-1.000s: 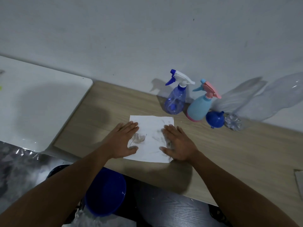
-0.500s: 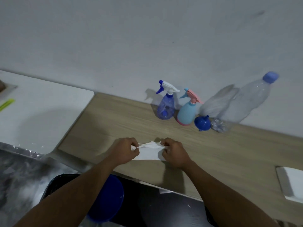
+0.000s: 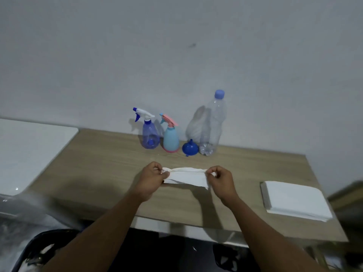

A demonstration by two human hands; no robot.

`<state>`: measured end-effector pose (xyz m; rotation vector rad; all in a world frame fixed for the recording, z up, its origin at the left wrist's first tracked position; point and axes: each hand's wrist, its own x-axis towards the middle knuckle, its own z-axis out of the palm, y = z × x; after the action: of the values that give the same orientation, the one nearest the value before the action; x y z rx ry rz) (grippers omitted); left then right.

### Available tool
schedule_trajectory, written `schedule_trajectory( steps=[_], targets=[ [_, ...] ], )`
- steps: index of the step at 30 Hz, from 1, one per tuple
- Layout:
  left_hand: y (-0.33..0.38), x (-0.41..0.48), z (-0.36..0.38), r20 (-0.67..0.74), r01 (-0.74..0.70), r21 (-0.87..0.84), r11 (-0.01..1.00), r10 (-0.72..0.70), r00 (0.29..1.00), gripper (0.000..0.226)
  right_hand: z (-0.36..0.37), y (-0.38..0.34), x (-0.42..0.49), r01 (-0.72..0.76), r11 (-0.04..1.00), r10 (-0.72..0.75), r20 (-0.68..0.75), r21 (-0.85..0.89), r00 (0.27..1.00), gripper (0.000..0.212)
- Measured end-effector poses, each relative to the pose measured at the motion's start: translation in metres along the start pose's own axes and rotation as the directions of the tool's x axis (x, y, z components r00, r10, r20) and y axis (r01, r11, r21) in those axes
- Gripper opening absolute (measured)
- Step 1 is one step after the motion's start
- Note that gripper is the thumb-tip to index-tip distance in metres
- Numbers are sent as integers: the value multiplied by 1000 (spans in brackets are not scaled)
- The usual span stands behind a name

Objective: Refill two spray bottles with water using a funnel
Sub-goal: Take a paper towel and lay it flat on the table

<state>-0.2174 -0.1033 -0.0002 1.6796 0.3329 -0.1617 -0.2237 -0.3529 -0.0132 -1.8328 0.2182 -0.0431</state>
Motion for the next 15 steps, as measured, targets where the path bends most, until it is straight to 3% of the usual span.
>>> schedule_trajectory(
  steps=[3,6,8,15],
  targets=[
    [-4,-33,59,44,-33,25,999,32,999,37,-67,10,-24,-31,999,31,-6,5,999,24],
    [-9,-70,117,88,-33,13,999,32,996,20,-130,29,-54,-53,998,52,-12,-26,999,25],
    [-18,-93,152,137,-46,37,998,40,990,20,-168,45,-79,-62,997,61,-8,-48,998,26],
    [-81,-160,251,302,-28,254,967,-52,952,17,-268,138,-164,-221,973,209,-142,-70,968,10]
  ],
)
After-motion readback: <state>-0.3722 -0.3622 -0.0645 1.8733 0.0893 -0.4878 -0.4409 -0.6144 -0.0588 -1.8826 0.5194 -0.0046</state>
